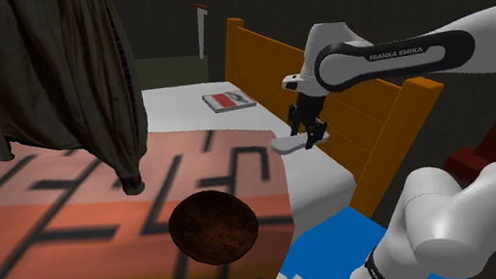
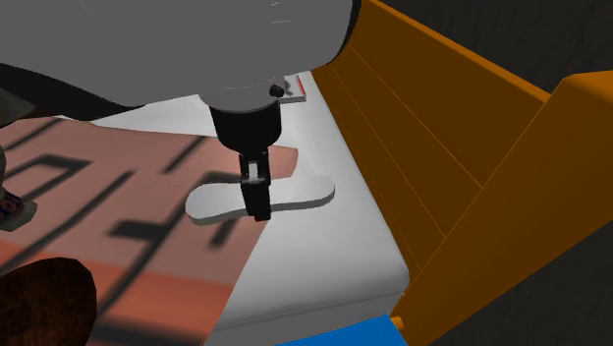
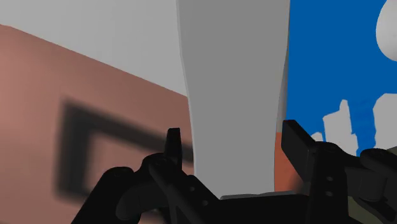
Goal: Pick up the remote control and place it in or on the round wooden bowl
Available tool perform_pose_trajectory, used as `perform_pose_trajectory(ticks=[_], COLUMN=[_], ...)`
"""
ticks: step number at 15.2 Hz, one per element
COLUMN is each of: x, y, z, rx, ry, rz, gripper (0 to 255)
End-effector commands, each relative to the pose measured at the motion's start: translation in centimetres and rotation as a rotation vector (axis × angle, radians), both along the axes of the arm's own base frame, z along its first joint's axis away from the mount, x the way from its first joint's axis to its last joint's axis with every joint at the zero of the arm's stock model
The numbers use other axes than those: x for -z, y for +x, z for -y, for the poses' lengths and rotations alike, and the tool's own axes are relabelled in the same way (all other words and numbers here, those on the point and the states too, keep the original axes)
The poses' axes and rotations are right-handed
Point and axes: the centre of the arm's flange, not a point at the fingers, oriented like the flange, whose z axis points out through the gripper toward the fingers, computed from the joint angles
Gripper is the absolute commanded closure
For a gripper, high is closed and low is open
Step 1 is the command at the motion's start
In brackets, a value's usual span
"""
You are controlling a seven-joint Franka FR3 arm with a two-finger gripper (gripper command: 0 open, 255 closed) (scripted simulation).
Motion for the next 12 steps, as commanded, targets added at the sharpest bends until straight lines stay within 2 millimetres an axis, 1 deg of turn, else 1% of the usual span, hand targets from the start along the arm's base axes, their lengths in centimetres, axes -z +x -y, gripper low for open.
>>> perform_pose_trajectory(ticks=[1, 12], x=[0.0, -0.2], y=[0.1, -0.2], z=[-2.4, -16.9], rx=[0.002, 0.002], ry=[0.0, 0.0], rz=[0.0, 0.0], gripper=[255, 255])
